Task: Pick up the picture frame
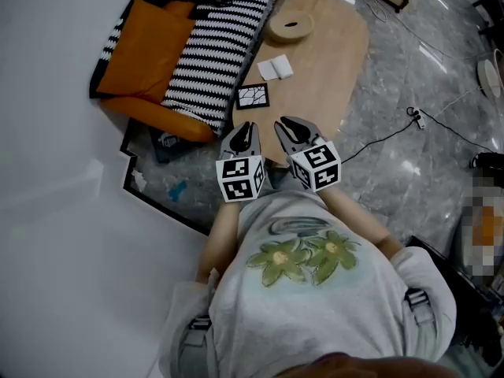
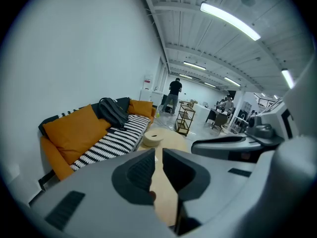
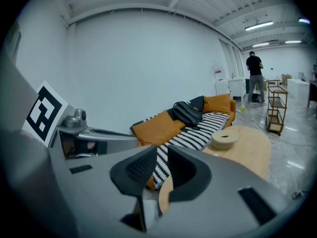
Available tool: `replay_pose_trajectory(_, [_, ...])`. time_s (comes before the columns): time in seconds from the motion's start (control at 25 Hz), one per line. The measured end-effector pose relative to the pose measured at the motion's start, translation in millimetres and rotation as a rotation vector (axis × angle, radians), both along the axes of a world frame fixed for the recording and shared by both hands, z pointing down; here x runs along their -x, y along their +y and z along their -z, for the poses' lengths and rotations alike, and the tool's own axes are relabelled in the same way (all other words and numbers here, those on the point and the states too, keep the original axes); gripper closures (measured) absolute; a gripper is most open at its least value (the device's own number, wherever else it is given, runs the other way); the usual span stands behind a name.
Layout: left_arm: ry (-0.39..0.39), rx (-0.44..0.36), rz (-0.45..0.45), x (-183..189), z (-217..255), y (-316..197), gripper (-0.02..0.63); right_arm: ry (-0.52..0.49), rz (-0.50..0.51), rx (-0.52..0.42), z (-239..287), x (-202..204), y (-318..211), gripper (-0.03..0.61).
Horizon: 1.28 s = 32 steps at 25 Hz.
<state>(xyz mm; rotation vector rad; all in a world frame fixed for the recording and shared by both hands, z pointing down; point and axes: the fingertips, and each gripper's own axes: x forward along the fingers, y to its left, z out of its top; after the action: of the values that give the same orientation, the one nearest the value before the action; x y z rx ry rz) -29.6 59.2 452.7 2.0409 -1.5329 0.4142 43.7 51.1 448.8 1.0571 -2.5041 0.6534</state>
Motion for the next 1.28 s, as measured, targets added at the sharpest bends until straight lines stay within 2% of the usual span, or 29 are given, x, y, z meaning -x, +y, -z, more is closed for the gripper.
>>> replay_pose_trajectory(0.16, [-0.002,0.026,-0.023,2,-7,-13,0.489,0.006,-0.005,0.016,-6,4,-13,0.508])
replay_pose_trajectory(0.6, [-0.016,0.093,-0.050,33,-31,-61,0.472,0.038,-0.064,0.076,-28,19,-64,0.459])
replay_pose_trajectory(0.88, [-0.016,0.139,-0.054,51,-54,-80,0.460,0.074,-0.084,0.120,-52,24,-84,0.453])
replay_pose_trajectory(1.28, [-0.009,0.194,-0.064,56,-94,-95,0.457,0.098,-0.095,0.178,-91,27,-103,0.451])
